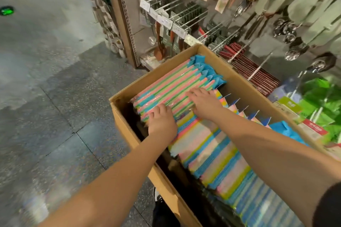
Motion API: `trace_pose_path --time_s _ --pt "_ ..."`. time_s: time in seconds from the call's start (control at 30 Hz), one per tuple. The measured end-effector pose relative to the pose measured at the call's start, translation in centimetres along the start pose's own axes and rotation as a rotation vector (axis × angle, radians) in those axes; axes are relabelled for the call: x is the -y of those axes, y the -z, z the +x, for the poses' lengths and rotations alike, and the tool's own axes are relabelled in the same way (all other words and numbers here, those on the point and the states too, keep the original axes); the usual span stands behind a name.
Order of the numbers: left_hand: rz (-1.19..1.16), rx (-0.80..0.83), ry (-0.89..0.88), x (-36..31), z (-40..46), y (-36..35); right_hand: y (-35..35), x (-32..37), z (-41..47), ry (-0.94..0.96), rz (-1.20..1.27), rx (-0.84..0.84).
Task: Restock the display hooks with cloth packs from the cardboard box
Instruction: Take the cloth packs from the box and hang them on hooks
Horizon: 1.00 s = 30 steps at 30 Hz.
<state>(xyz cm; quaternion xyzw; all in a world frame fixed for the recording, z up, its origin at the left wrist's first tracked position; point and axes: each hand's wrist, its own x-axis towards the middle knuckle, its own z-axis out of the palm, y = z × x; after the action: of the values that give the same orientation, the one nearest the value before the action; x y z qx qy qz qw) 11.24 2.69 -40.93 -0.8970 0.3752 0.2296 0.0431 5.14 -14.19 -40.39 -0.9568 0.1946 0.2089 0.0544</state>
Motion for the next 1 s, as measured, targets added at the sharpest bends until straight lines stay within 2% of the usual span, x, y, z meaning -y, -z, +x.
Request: trace_pose_path --time_s 0.2,0.33,0.6,0.73,1.0 --pt "0.069 -0.081 -0.031 -0.3 -0.5 -1.4 -0.1 0.6 1.3 -0.003 -0.14 -0.043" --pt "0.057 -0.081 -0.038 -0.2 -0.6 -1.7 0.6 0.6 2.0 0.013 -0.211 0.001" --pt "-0.099 -0.006 0.038 0.2 1.7 0.0 1.2 -0.1 2.4 0.033 -0.056 0.029" --pt "-0.066 0.008 0.043 -0.2 2.2 0.1 1.2 0.0 2.4 0.037 -0.059 0.018" --pt "-0.01 -0.133 -0.003 -0.2 1.5 -1.6 2.3 0.0 3.0 0.131 -0.279 0.006"
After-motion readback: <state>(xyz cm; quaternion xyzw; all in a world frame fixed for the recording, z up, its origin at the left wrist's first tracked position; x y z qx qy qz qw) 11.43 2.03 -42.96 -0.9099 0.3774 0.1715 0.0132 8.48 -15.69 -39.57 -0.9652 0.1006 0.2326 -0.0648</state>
